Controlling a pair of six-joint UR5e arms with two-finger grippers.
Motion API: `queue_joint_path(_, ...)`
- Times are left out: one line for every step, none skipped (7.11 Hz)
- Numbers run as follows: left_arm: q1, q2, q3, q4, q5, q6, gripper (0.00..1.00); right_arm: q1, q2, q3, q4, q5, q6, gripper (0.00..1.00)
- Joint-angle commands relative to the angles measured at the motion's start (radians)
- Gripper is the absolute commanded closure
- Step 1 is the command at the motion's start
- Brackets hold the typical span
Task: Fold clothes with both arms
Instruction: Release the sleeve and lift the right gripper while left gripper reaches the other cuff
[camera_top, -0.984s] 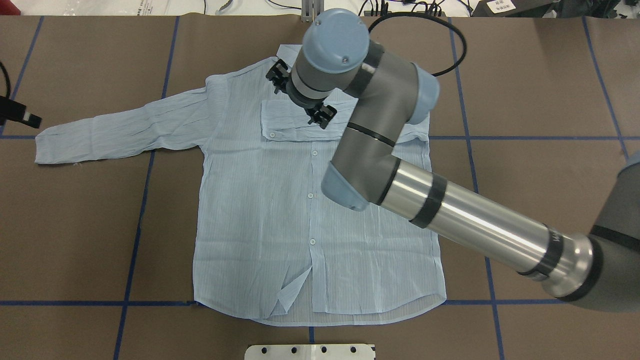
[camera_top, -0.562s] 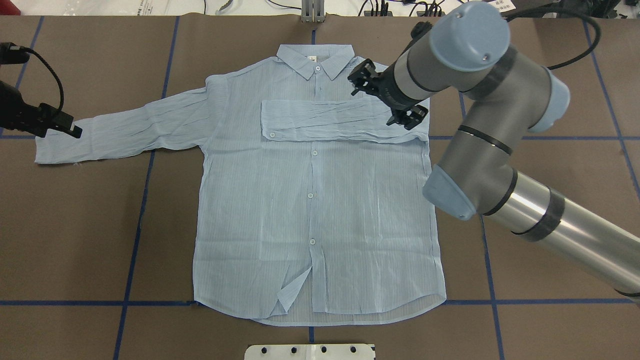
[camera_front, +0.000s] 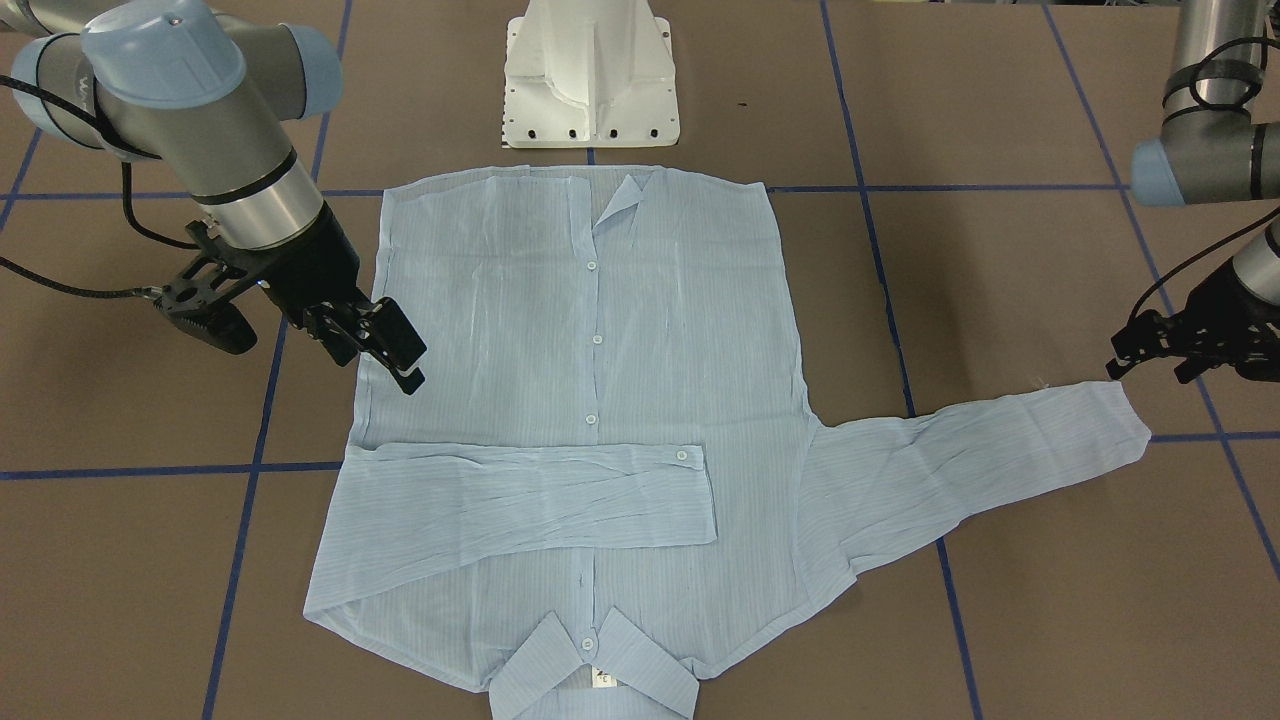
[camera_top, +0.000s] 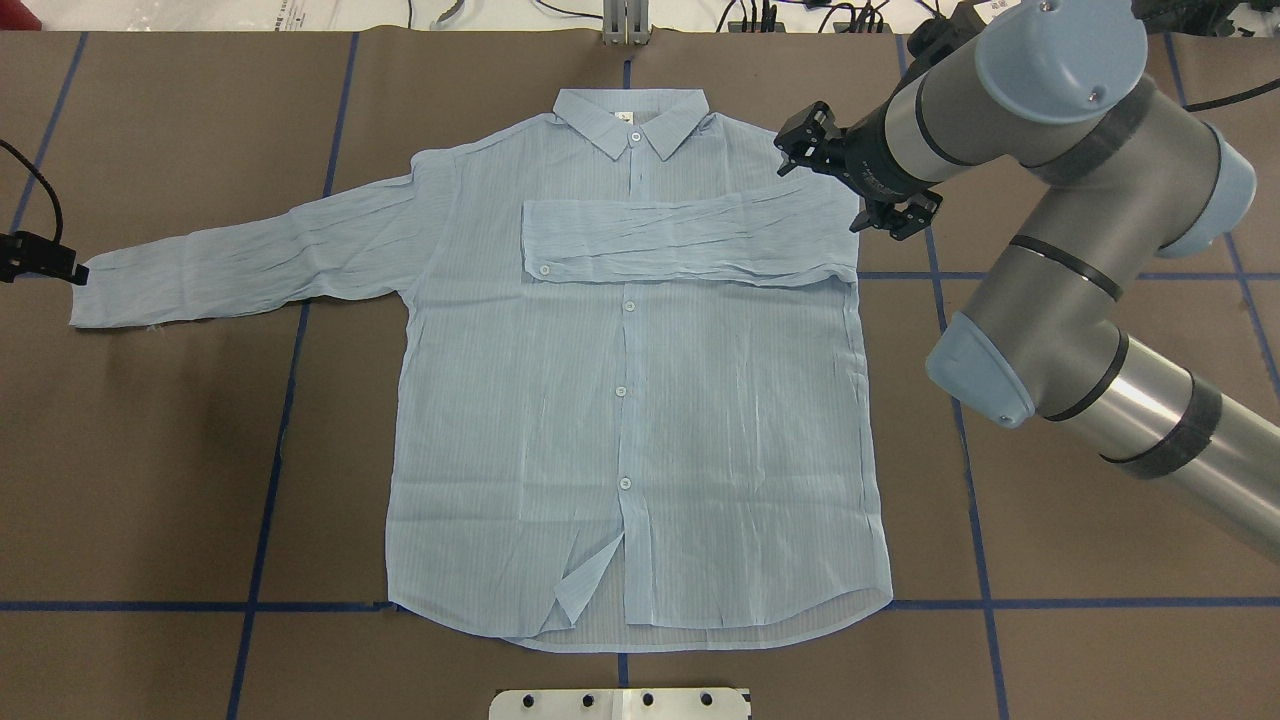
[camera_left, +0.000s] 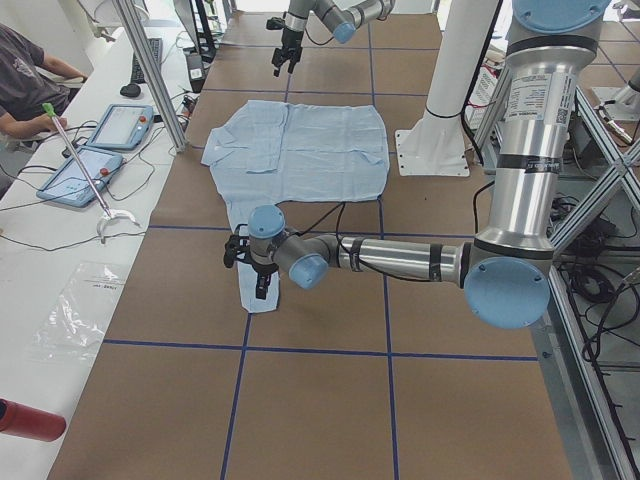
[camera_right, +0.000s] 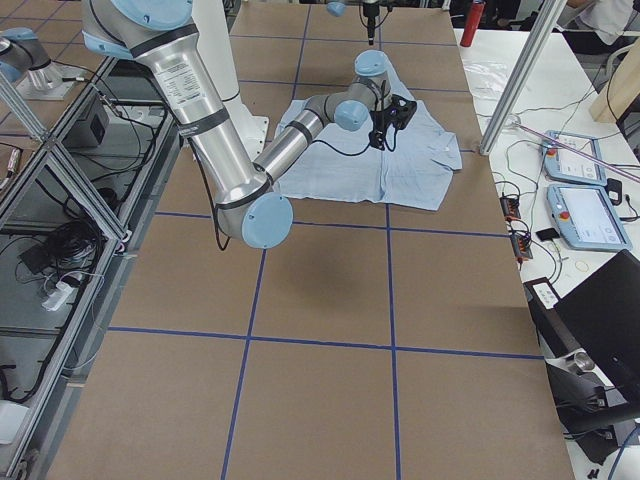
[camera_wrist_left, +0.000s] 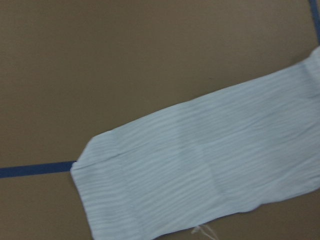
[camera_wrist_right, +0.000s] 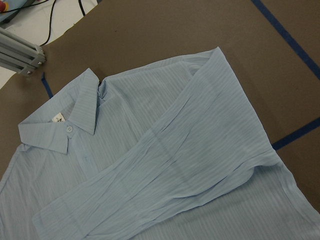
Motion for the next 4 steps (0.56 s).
queue_joint_path(-0.003,-0.028,0.112,-0.073,0.002,-0.003,0.1,-0.001,-0.005,0.004,0.0,-0.001,-0.006,0.0)
queue_joint_path(-0.001,-0.08,0.159,-0.078,0.003,-0.001,0.1,-0.002,-0.006,0.002,0.001,-0.004,-0.006,0.0)
queue_joint_path(-0.001,-0.132,0.217,-0.078,0.003,0.002,0.1,-0.002,-0.008,-0.002,0.001,-0.01,-0.008,0.0)
queue_joint_path(-0.001,-0.138,0.226,-0.08,0.008,0.002,0.12,-0.002,-0.008,-0.001,0.001,-0.012,-0.008,0.0)
